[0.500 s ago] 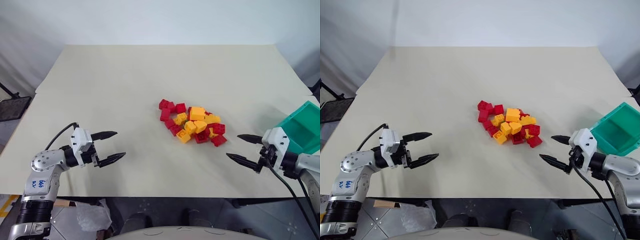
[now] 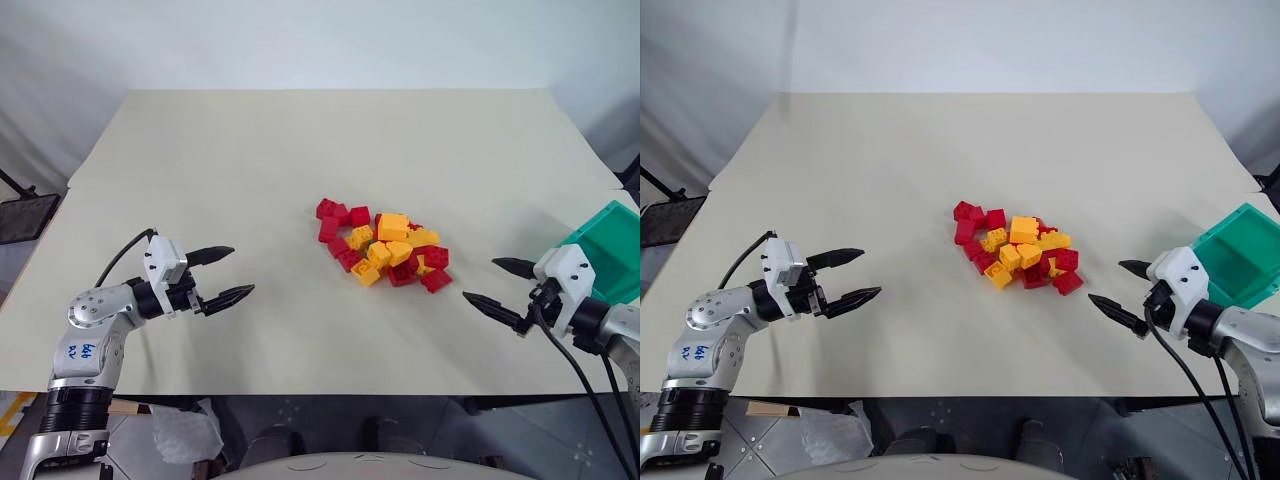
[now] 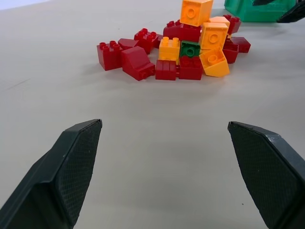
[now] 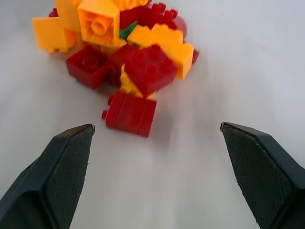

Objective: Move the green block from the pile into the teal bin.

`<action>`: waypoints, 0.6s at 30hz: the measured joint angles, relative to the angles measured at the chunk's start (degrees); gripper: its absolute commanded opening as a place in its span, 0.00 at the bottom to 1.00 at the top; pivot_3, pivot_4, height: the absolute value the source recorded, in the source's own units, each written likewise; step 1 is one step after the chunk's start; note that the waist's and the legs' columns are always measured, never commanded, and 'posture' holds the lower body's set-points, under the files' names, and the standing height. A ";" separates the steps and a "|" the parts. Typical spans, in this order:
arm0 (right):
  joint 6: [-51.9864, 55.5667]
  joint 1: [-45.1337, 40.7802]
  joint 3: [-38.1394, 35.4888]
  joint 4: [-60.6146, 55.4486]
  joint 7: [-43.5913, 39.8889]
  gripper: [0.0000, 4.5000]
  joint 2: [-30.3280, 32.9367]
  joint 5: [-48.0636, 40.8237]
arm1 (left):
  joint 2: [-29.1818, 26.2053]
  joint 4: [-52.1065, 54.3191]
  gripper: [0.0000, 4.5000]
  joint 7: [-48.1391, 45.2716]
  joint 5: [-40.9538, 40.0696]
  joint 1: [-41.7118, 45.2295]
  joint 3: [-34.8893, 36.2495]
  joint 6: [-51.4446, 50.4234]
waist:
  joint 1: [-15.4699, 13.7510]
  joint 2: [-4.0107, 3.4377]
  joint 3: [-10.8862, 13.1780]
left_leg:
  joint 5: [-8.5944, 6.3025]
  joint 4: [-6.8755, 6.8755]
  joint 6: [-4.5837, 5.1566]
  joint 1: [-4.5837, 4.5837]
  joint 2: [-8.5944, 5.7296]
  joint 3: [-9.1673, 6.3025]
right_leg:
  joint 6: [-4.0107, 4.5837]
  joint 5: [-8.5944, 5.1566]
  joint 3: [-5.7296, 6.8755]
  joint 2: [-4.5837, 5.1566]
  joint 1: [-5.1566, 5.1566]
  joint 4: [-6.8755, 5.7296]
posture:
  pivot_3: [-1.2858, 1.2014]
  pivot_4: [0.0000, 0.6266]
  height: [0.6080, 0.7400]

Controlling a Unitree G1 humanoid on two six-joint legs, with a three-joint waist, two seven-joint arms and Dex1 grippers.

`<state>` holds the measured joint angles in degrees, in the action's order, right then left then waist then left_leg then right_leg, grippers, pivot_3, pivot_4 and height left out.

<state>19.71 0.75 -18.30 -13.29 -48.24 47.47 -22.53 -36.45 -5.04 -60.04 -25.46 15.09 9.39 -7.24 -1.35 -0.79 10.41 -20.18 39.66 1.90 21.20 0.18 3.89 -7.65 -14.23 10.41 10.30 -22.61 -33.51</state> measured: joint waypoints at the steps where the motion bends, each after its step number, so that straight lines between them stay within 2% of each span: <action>1: 1.41 0.24 0.02 -1.40 1.06 0.90 -0.02 0.13 | -0.01 0.12 1.00 -0.31 -0.06 0.03 -0.06 -0.28 | -0.07 0.00 0.00 | 0.00 0.00 0.00 0.00 -0.01 0.00 | 0.00 0.00 -0.01 0.01 0.00 0.00 | 0.52 0.24 1.00; 3: 3.23 0.66 0.02 -3.78 2.20 0.81 -0.18 -0.04 | -0.01 0.06 1.00 -0.95 -0.06 0.12 -0.25 -0.33 | -0.16 0.00 0.00 | 0.00 0.00 0.00 0.01 -0.02 -0.01 | 0.00 0.00 -0.01 0.01 0.00 0.02 | 0.52 0.24 1.00; 6: 10.01 1.04 0.79 -12.54 3.75 0.59 -0.33 -3.94 | 0.00 -0.06 1.00 -2.17 -0.06 0.75 -0.53 -0.03 | -0.11 0.00 0.01 | -0.01 0.00 -0.01 0.02 0.02 -0.04 | 0.00 0.00 -0.01 -0.01 -0.01 0.02 | 0.52 0.24 1.00; 10: 21.05 -6.06 6.15 -23.88 9.65 0.27 -2.76 -10.74 | 0.66 -0.09 1.00 -3.23 -0.04 2.93 -1.73 0.75 | 0.20 0.01 0.02 | -0.02 0.01 -0.03 -0.01 0.11 -0.04 | 0.01 0.00 -0.04 -0.06 -0.01 0.01 | 0.52 0.24 1.00; 14: 28.70 -11.69 13.02 -26.09 15.35 0.00 -6.02 -12.25 | 1.73 -0.32 1.00 -3.97 -0.01 3.70 -2.90 1.60 | -0.05 0.06 0.04 | -0.04 0.00 -0.03 0.09 0.07 -0.06 | 0.01 0.00 -0.03 -0.06 -0.10 0.01 | 0.52 0.24 1.00; 18: 32.44 -21.24 21.15 -21.99 20.02 0.00 -12.02 -9.93 | 2.64 -1.27 1.00 -5.14 -0.05 6.01 -4.00 1.71 | 0.07 0.09 0.06 | -0.05 0.02 -0.02 0.10 0.03 -0.01 | 0.01 0.00 -0.04 -0.07 -0.14 -0.02 | 0.52 0.24 1.00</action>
<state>52.15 -20.50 2.86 -35.27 -28.21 35.46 -32.46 -33.80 -6.31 -65.18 -25.51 21.10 5.38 -5.53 -1.28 -0.70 10.48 -20.23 39.67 1.88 21.30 0.20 3.88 -7.64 -14.23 10.36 10.22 -22.75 -33.53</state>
